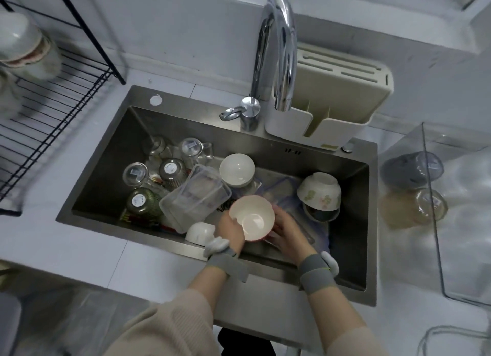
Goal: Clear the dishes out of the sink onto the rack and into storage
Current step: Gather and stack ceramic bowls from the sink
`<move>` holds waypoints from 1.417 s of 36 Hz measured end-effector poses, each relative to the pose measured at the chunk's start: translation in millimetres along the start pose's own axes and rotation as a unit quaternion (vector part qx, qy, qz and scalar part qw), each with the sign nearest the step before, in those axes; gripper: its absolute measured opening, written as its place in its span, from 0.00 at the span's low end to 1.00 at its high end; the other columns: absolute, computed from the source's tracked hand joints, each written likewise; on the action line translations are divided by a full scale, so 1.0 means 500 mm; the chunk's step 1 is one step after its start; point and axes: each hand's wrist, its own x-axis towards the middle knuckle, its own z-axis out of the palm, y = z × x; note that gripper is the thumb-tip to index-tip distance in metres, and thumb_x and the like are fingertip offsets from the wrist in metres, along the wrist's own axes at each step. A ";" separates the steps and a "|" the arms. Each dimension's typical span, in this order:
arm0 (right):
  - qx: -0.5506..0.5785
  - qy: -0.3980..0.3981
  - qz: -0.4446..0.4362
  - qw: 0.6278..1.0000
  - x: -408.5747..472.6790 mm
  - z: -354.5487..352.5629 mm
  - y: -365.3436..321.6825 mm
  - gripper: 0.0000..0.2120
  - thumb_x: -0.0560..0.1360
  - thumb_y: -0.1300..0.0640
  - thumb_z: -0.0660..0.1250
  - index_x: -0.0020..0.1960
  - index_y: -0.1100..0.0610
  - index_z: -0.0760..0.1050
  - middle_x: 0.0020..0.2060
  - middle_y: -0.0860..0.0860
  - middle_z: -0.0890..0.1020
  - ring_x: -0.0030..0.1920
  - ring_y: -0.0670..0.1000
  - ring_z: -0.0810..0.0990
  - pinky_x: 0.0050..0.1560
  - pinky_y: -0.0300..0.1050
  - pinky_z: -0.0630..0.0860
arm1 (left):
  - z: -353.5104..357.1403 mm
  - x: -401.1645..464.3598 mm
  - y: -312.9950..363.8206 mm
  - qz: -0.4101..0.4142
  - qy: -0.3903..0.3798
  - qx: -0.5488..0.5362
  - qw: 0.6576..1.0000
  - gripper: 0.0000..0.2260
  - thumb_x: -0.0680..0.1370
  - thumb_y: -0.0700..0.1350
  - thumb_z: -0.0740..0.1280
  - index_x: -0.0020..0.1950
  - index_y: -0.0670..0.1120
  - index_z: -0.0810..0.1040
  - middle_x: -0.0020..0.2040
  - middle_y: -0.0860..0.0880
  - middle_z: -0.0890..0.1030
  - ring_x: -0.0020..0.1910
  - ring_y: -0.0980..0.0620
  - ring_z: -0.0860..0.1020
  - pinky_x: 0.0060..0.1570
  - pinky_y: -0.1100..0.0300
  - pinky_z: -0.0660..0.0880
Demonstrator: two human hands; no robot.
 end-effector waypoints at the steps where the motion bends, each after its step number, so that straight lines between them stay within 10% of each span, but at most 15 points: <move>1: 0.021 0.015 -0.006 1.000 0.008 -0.010 -0.012 0.18 0.76 0.44 0.65 0.60 0.55 0.74 0.50 0.54 0.80 0.46 0.49 0.81 0.52 0.51 0.77 | 0.001 -0.002 -0.001 0.010 0.010 0.009 1.000 0.14 0.82 0.40 0.57 0.65 0.39 0.72 0.60 0.37 0.78 0.59 0.38 0.76 0.55 0.54 0.69; 4: 0.132 0.143 -0.031 0.980 0.031 -0.057 -0.055 0.27 0.76 0.43 0.65 0.70 0.55 0.65 0.63 0.57 0.73 0.63 0.55 0.74 0.67 0.57 0.71 | 0.002 -0.005 0.003 0.024 0.024 0.046 0.998 0.14 0.83 0.42 0.56 0.67 0.41 0.71 0.59 0.38 0.79 0.58 0.38 0.77 0.54 0.53 0.71; 10: 0.312 0.144 0.024 0.939 0.062 -0.111 -0.113 0.29 0.75 0.42 0.67 0.70 0.55 0.66 0.69 0.55 0.71 0.70 0.55 0.68 0.68 0.50 0.68 | 0.000 -0.018 0.001 0.094 0.057 0.034 0.993 0.14 0.84 0.44 0.54 0.67 0.45 0.71 0.57 0.39 0.80 0.56 0.38 0.78 0.52 0.52 0.71; 21: 0.391 0.139 0.042 0.909 0.101 -0.139 -0.120 0.11 0.77 0.50 0.67 0.44 0.58 0.72 0.59 0.50 0.78 0.69 0.50 0.71 0.71 0.46 0.66 | -0.009 -0.031 0.009 0.116 0.070 -0.009 0.991 0.13 0.84 0.44 0.54 0.66 0.49 0.71 0.57 0.40 0.80 0.54 0.38 0.78 0.52 0.50 0.73; 28: 0.368 0.174 0.013 0.913 0.134 -0.156 -0.168 0.04 0.79 0.55 0.64 0.50 0.56 0.73 0.68 0.48 0.73 0.69 0.47 0.71 0.52 0.37 0.75 | -0.006 -0.027 0.015 0.113 0.073 0.002 0.991 0.13 0.84 0.43 0.54 0.66 0.47 0.71 0.57 0.40 0.80 0.55 0.38 0.78 0.51 0.51 0.72; 32: 0.312 0.178 -0.044 0.932 0.134 -0.162 -0.156 0.20 0.80 0.59 0.64 0.71 0.57 0.67 0.69 0.54 0.72 0.69 0.52 0.70 0.65 0.44 0.70 | -0.005 -0.026 0.013 0.117 0.070 -0.001 0.991 0.13 0.84 0.43 0.54 0.66 0.47 0.71 0.57 0.40 0.80 0.55 0.38 0.78 0.51 0.51 0.73; 39: 0.027 0.139 -0.241 0.960 0.063 -0.143 -0.121 0.18 0.78 0.61 0.66 0.68 0.55 0.70 0.61 0.53 0.78 0.60 0.54 0.77 0.58 0.52 0.76 | -0.002 -0.022 0.012 0.102 0.088 -0.005 0.991 0.13 0.84 0.44 0.55 0.66 0.45 0.72 0.57 0.39 0.80 0.55 0.38 0.77 0.52 0.51 0.71; 44: -0.351 0.149 -0.359 0.852 0.036 -0.137 -0.085 0.14 0.77 0.65 0.64 0.63 0.59 0.75 0.56 0.54 0.80 0.59 0.55 0.77 0.55 0.43 0.73 | 0.002 -0.017 0.006 0.070 0.113 -0.032 0.991 0.14 0.84 0.45 0.55 0.67 0.45 0.72 0.58 0.38 0.80 0.55 0.36 0.77 0.52 0.51 0.71; 51: -0.738 0.069 -0.384 0.551 0.015 -0.139 -0.054 0.08 0.72 0.62 0.65 0.50 0.57 0.79 0.44 0.58 0.80 0.47 0.61 0.78 0.46 0.49 0.70 | 0.010 -0.001 0.007 0.035 0.157 -0.044 0.986 0.13 0.83 0.44 0.57 0.65 0.42 0.73 0.55 0.36 0.80 0.53 0.35 0.77 0.45 0.53 0.64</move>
